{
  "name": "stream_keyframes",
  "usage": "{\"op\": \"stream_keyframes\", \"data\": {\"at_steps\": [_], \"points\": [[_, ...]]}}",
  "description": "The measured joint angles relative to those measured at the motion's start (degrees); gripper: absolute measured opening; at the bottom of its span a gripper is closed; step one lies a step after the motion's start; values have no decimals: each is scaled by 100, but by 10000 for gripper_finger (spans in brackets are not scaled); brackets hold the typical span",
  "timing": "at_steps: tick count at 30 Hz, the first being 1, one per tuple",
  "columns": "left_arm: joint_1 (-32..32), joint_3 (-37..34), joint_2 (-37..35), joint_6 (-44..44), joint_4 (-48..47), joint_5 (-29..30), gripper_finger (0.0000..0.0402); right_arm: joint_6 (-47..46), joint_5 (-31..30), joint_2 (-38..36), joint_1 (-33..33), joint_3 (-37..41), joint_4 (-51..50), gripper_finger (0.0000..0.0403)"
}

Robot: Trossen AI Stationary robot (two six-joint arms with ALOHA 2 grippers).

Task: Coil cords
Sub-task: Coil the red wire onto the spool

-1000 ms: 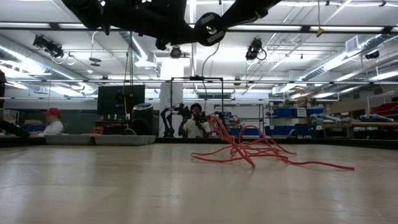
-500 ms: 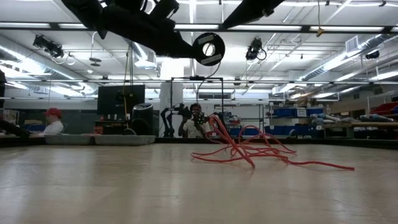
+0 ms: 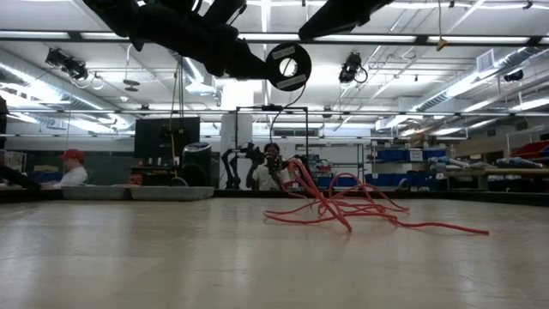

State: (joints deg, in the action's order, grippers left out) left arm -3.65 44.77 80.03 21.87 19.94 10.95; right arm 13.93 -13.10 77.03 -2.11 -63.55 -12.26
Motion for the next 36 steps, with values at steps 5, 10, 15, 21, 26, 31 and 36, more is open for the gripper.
{"op": "stream_keyframes", "data": {"at_steps": [5,10,15,21,26,31,36], "points": [[3,0,1,14,32,-47,0,16,89,190,2,-3,114,109],[10,-2,2,33,63,-218,0,139,85,359,55,0,168,105],[8,-2,2,37,79,-259,0,86,87,356,127,0,181,96],[20,-2,2,38,162,-422,0,83,144,353,120,0,254,88],[76,-7,4,39,276,-394,0,105,184,351,120,0,260,60],[80,-11,7,-14,338,-268,0,274,140,344,118,-4,245,8],[91,-11,7,-184,381,164,8,231,-168,346,105,-4,239,4]]}}
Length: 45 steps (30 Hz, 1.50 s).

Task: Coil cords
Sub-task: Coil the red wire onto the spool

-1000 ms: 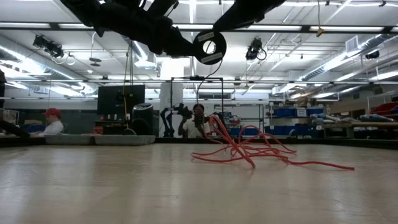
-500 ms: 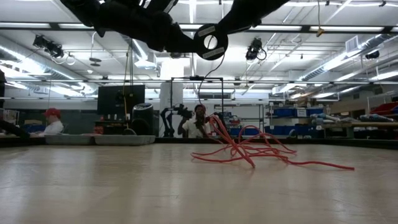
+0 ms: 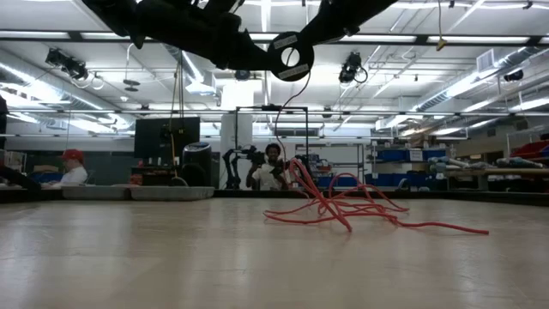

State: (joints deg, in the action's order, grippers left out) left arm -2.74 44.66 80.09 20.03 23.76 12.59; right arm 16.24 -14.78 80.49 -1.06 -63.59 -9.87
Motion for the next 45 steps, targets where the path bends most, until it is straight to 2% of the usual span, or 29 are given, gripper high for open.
{"op": "stream_keyframes", "data": {"at_steps": [8,13,17,20,30,40,45], "points": [[-13,7,-12,-227,-194,523,90,16,-233,5,4,7,-160,2],[-14,11,-148,-227,-426,562,125,40,-226,-72,-23,7,-114,1],[-37,11,-359,-251,-714,540,128,78,-211,-271,-80,7,-73,1],[-42,17,-404,-374,-681,262,128,70,-210,-378,-119,7,10,1],[-42,13,-358,-878,-669,109,129,348,-48,-378,-59,7,963,1],[-42,13,-306,-887,-635,162,129,624,-13,-376,-57,7,1521,1],[-43,13,-306,-872,-638,517,129,504,2,-373,-57,7,1582,2]]}}
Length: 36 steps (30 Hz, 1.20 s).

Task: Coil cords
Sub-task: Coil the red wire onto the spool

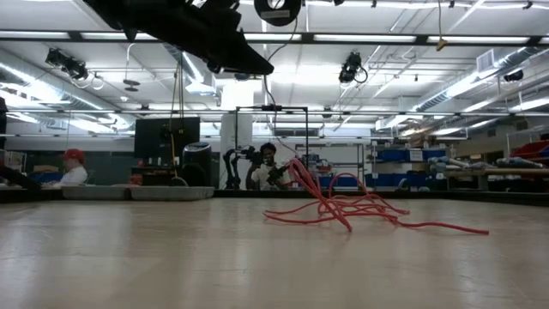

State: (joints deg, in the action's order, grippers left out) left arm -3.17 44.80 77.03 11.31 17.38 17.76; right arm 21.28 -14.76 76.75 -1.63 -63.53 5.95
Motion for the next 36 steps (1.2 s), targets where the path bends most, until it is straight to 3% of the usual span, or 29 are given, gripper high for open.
{"op": "stream_keyframes", "data": {"at_steps": [3,7,9,12,17,22,29,36], "points": [[-1,0,0,90,-46,100,114,-12,0,0,0,0,-2,2],[-3,0,0,219,-188,157,30,-105,-2,0,0,0,-126,2],[-23,0,0,308,-274,223,12,-176,-4,0,-2,0,-273,2],[-25,-2,-50,363,-479,550,9,-323,-30,2,-2,0,-641,1],[-25,6,-180,572,-706,582,4,-365,-502,2,-15,0,-1083,1],[-10,15,-501,626,-801,572,4,-382,-545,2,-15,23,-1439,1],[117,15,-621,343,-559,119,3,-364,-711,2,80,382,-1181,1],[234,186,-565,204,-492,105,3,-368,-734,23,201,529,-926,1]]}}
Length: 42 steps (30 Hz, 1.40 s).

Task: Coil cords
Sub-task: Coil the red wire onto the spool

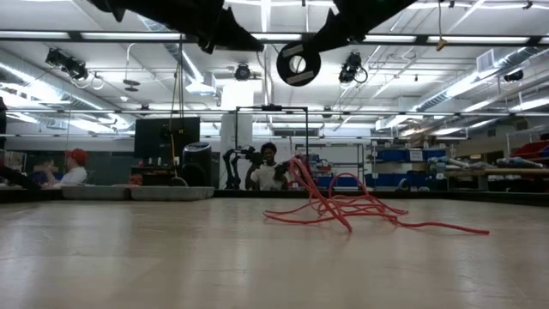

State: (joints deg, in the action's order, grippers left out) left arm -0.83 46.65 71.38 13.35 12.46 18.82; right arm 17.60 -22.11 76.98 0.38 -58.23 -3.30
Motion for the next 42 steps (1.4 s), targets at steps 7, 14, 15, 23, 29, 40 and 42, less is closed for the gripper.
{"op": "stream_keyframes", "data": {"at_steps": [7,14,15,23,29,40,42], "points": [[10,291,238,-190,-40,4,3,26,140,407,116,45,574,5],[34,483,674,-525,73,-26,3,-17,-336,723,197,22,1104,4],[36,499,695,-536,63,-19,4,-16,-334,749,195,14,1174,3],[52,580,900,-804,197,-18,5,-8,-620,827,94,30,1474,2],[54,564,902,-781,212,226,23,5,-702,829,52,29,1495,2],[67,563,902,-908,228,251,128,-38,-1067,832,13,30,1537,1],[84,564,902,-904,207,253,133,-18,-1129,832,-4,30,1536,1]]}}
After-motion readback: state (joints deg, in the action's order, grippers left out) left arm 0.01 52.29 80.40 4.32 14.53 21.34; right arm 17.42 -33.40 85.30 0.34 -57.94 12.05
